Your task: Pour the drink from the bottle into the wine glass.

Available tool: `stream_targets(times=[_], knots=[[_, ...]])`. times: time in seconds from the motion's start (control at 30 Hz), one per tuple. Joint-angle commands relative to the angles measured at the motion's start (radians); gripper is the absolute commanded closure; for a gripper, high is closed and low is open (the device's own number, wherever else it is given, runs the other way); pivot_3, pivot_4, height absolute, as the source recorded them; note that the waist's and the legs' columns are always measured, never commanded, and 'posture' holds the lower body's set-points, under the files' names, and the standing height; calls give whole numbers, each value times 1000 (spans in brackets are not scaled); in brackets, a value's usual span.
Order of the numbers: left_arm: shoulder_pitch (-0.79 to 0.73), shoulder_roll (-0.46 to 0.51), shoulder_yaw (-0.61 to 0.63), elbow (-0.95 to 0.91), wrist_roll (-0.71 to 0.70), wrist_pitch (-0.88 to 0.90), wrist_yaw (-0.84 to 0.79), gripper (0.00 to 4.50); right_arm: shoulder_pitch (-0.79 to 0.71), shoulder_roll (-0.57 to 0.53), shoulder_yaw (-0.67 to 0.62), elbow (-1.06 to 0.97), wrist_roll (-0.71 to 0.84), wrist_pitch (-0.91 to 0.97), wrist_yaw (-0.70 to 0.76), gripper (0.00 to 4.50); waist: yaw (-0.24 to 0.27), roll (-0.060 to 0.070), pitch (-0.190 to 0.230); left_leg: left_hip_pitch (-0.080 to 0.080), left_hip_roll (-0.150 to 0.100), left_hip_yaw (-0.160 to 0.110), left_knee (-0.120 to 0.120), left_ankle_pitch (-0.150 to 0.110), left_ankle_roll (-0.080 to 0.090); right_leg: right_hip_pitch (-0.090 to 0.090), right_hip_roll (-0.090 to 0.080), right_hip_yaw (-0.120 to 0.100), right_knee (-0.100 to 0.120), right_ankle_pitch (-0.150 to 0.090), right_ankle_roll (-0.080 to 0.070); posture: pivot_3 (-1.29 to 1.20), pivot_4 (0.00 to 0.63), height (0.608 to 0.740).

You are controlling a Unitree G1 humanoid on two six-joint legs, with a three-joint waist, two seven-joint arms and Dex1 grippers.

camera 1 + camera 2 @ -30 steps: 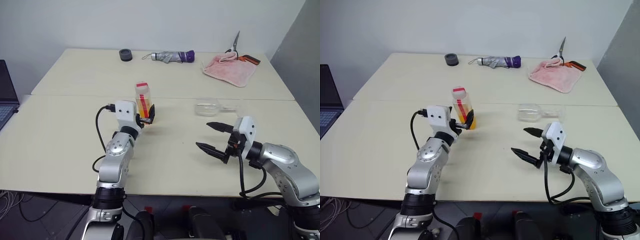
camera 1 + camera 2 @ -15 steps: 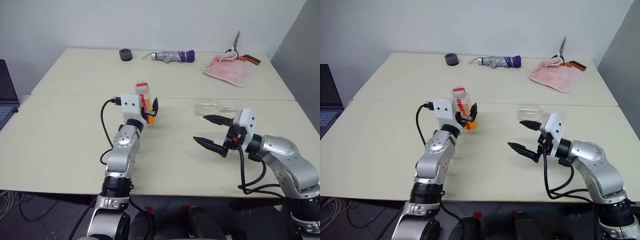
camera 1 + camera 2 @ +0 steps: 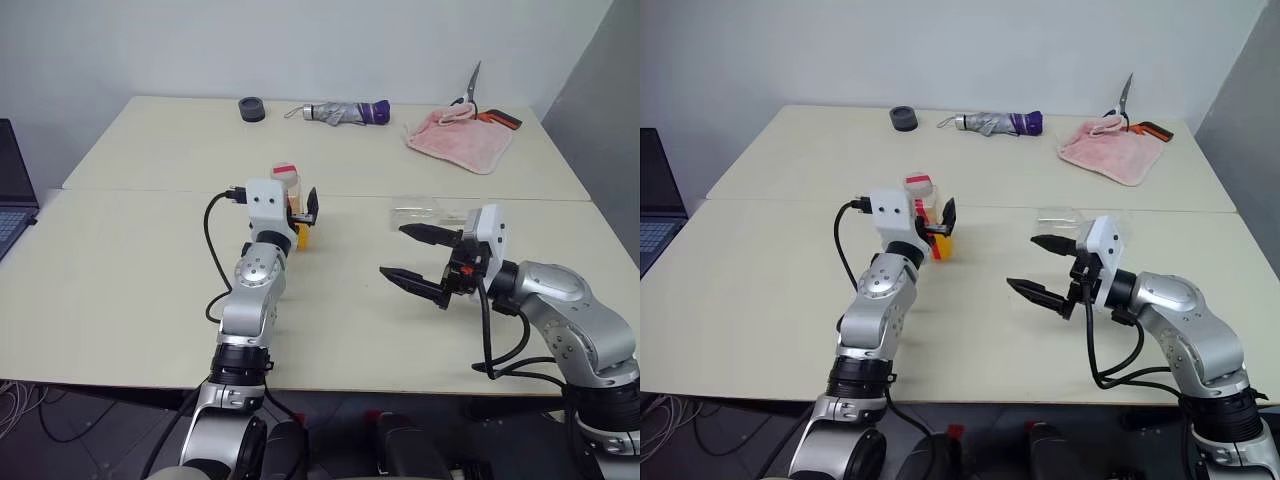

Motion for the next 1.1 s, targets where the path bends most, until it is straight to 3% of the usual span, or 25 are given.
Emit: stream_targets(times=[0.03,0.27,0.37,0.57,0.9,1.1], knots=[[-28,-4,-8,-17,16,-13,9,41,-12,-4,-11,-37,0,-3,-6,0,0,0,0,0,0,0,0,0,0,0,0,0,0,0,0,0,150,740],[-38,-8,-13,-8,30,-8,10,41,-15,-2,-10,-34,5,4,-12,0,0,0,0,0,0,0,0,0,0,0,0,0,0,0,0,0,150,740],[-37,-10,-14,-9,33,-5,10,601,-15,-2,-11,-35,9,7,-14,0,0,0,0,0,0,0,0,0,0,0,0,0,0,0,0,0,150,740],[-29,-4,-8,-8,41,4,18,2365,-19,1,-13,-35,19,17,-17,0,0,0,0,0,0,0,0,0,0,0,0,0,0,0,0,0,150,740],[-6,13,-3,-19,46,6,13,2426,-30,12,-9,-31,16,20,-16,0,-1,0,0,0,0,0,0,0,0,0,0,0,0,0,0,0,150,740],[18,60,-17,-51,6,21,-98,2442,-18,24,-6,-32,1,2,-27,0,-3,0,0,0,0,0,0,0,0,0,0,0,0,0,0,0,150,740]])
